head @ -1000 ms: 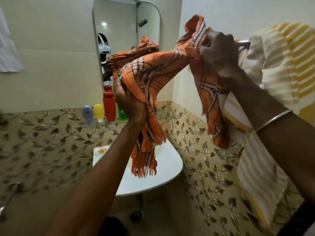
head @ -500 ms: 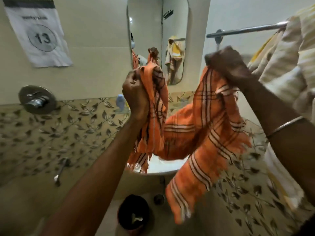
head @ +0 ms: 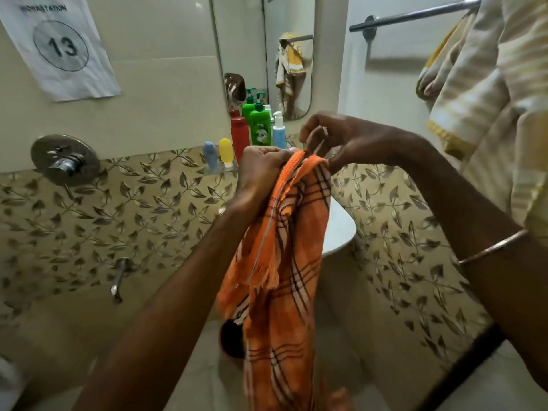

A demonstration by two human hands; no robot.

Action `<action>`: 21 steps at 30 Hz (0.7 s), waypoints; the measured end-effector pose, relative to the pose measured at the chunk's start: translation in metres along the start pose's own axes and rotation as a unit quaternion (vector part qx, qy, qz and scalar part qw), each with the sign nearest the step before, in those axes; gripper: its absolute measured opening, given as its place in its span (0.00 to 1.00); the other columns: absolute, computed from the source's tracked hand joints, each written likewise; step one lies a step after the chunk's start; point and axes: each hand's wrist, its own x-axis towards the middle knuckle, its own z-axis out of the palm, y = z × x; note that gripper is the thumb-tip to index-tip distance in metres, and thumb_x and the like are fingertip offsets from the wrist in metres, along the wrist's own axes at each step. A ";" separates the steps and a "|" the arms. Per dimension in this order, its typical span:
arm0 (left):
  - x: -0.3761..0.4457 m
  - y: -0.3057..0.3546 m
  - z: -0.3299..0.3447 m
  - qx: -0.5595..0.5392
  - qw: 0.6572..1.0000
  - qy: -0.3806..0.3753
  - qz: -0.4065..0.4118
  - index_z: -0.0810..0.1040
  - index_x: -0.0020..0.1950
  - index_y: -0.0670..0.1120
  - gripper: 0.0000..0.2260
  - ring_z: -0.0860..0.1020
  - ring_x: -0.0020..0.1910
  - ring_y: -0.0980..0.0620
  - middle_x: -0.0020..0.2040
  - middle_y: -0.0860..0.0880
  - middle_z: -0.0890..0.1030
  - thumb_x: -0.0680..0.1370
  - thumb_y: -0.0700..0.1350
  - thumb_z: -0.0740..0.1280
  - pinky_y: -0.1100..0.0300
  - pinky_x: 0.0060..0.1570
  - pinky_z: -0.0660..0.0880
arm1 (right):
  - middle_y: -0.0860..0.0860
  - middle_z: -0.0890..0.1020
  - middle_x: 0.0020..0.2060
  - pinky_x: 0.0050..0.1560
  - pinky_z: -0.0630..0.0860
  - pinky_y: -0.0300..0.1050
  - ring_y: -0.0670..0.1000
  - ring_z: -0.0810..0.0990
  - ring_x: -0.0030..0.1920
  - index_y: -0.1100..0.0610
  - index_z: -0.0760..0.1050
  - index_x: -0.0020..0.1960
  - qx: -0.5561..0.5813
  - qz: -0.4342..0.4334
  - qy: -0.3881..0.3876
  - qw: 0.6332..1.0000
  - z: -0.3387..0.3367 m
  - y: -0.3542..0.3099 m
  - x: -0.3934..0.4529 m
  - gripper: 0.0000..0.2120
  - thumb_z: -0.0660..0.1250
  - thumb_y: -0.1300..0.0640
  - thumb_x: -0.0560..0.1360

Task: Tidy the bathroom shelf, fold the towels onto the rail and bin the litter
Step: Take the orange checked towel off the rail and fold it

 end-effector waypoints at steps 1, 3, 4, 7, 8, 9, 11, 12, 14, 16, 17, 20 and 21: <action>-0.005 -0.003 -0.001 -0.008 1.000 -0.011 -0.011 0.86 0.42 0.39 0.10 0.85 0.37 0.44 0.37 0.42 0.86 0.76 0.46 0.74 0.50 0.42 0.83 | 0.59 0.77 0.57 0.45 0.83 0.46 0.57 0.82 0.55 0.49 0.71 0.59 0.024 -0.001 -0.001 1.000 0.007 -0.004 -0.005 0.24 0.73 0.69 0.70; -0.015 -0.008 -0.001 -0.030 0.998 -0.029 -0.043 0.85 0.43 0.36 0.11 0.83 0.33 0.46 0.37 0.40 0.86 0.75 0.44 0.74 0.54 0.37 0.81 | 0.60 0.76 0.59 0.44 0.81 0.46 0.60 0.79 0.57 0.47 0.72 0.57 0.038 -0.005 -0.001 0.999 0.021 -0.013 -0.014 0.23 0.71 0.65 0.66; -0.020 -0.009 -0.001 -0.038 0.997 -0.036 -0.059 0.85 0.44 0.34 0.10 0.82 0.32 0.47 0.36 0.40 0.85 0.75 0.43 0.74 0.56 0.35 0.79 | 0.59 0.75 0.59 0.45 0.80 0.46 0.59 0.78 0.58 0.46 0.74 0.55 0.022 -0.007 -0.005 1.000 0.027 -0.016 -0.018 0.22 0.72 0.62 0.64; -0.032 -0.012 0.000 -0.074 0.989 -0.046 -0.116 0.80 0.49 0.27 0.11 0.79 0.37 0.43 0.40 0.36 0.81 0.76 0.37 0.71 0.50 0.41 0.78 | 0.50 0.75 0.57 0.47 0.77 0.47 0.54 0.76 0.57 0.42 0.77 0.51 -0.073 -0.011 -0.044 0.996 0.045 -0.023 -0.025 0.18 0.75 0.45 0.62; -0.034 -0.012 0.000 -0.091 0.985 -0.051 -0.136 0.79 0.51 0.26 0.11 0.79 0.40 0.41 0.43 0.35 0.80 0.76 0.35 0.69 0.46 0.45 0.78 | 0.49 0.75 0.57 0.48 0.78 0.47 0.53 0.76 0.56 0.43 0.78 0.50 -0.096 -0.010 -0.055 0.994 0.051 -0.024 -0.026 0.18 0.75 0.42 0.61; -0.036 -0.011 0.000 -0.102 0.981 -0.058 -0.154 0.78 0.54 0.25 0.12 0.78 0.42 0.40 0.45 0.35 0.79 0.76 0.34 0.68 0.45 0.47 0.78 | 0.49 0.75 0.56 0.48 0.79 0.46 0.53 0.76 0.56 0.43 0.78 0.49 -0.105 -0.011 -0.060 0.993 0.056 -0.023 -0.027 0.18 0.77 0.41 0.61; -0.040 -0.009 0.000 -0.118 0.974 -0.075 -0.178 0.77 0.57 0.25 0.13 0.78 0.44 0.40 0.47 0.34 0.79 0.77 0.33 0.66 0.50 0.41 0.79 | 0.47 0.75 0.53 0.44 0.80 0.41 0.51 0.76 0.54 0.44 0.78 0.46 -0.101 -0.019 -0.055 0.993 0.064 -0.020 -0.030 0.16 0.81 0.45 0.63; -0.041 -0.009 0.001 -0.129 0.971 -0.078 -0.188 0.77 0.57 0.25 0.13 0.78 0.43 0.40 0.47 0.34 0.79 0.77 0.33 0.66 0.52 0.39 0.79 | 0.46 0.75 0.52 0.42 0.79 0.40 0.51 0.77 0.53 0.44 0.79 0.46 -0.100 -0.027 -0.046 0.994 0.067 -0.018 -0.031 0.13 0.80 0.49 0.65; -0.044 -0.010 0.001 -0.146 0.964 -0.085 -0.206 0.79 0.55 0.27 0.11 0.80 0.40 0.41 0.46 0.35 0.80 0.77 0.33 0.67 0.53 0.39 0.80 | 0.48 0.77 0.49 0.43 0.78 0.40 0.52 0.78 0.52 0.45 0.80 0.45 -0.107 -0.050 -0.027 0.993 0.071 -0.014 -0.034 0.10 0.78 0.55 0.69; -0.044 -0.014 -0.002 -0.140 0.961 -0.104 -0.217 0.82 0.50 0.31 0.08 0.81 0.35 0.46 0.41 0.39 0.82 0.77 0.36 0.68 0.54 0.39 0.80 | 0.52 0.80 0.47 0.44 0.80 0.41 0.54 0.80 0.52 0.50 0.81 0.44 -0.093 -0.074 -0.009 0.993 0.073 -0.011 -0.038 0.07 0.77 0.58 0.70; -0.044 -0.017 -0.004 -0.129 0.960 -0.121 -0.217 0.82 0.47 0.33 0.07 0.81 0.32 0.48 0.38 0.42 0.83 0.78 0.37 0.68 0.55 0.36 0.80 | 0.54 0.82 0.46 0.46 0.81 0.42 0.55 0.81 0.52 0.54 0.81 0.44 -0.078 -0.084 -0.007 0.993 0.073 -0.010 -0.041 0.06 0.77 0.59 0.71; -0.049 -0.027 -0.008 -0.103 0.954 -0.169 -0.225 0.80 0.46 0.33 0.08 0.80 0.26 0.51 0.31 0.45 0.80 0.79 0.38 0.67 0.60 0.27 0.78 | 0.58 0.82 0.45 0.48 0.83 0.50 0.57 0.83 0.51 0.66 0.78 0.46 -0.015 -0.086 -0.012 0.996 0.072 -0.002 -0.048 0.05 0.72 0.65 0.74; -0.050 -0.031 -0.008 -0.088 0.955 -0.172 -0.224 0.80 0.49 0.31 0.09 0.79 0.27 0.51 0.31 0.45 0.79 0.79 0.37 0.67 0.60 0.28 0.77 | 0.56 0.81 0.45 0.47 0.83 0.50 0.54 0.83 0.49 0.66 0.77 0.46 0.010 -0.077 -0.010 0.997 0.073 0.001 -0.050 0.03 0.70 0.66 0.75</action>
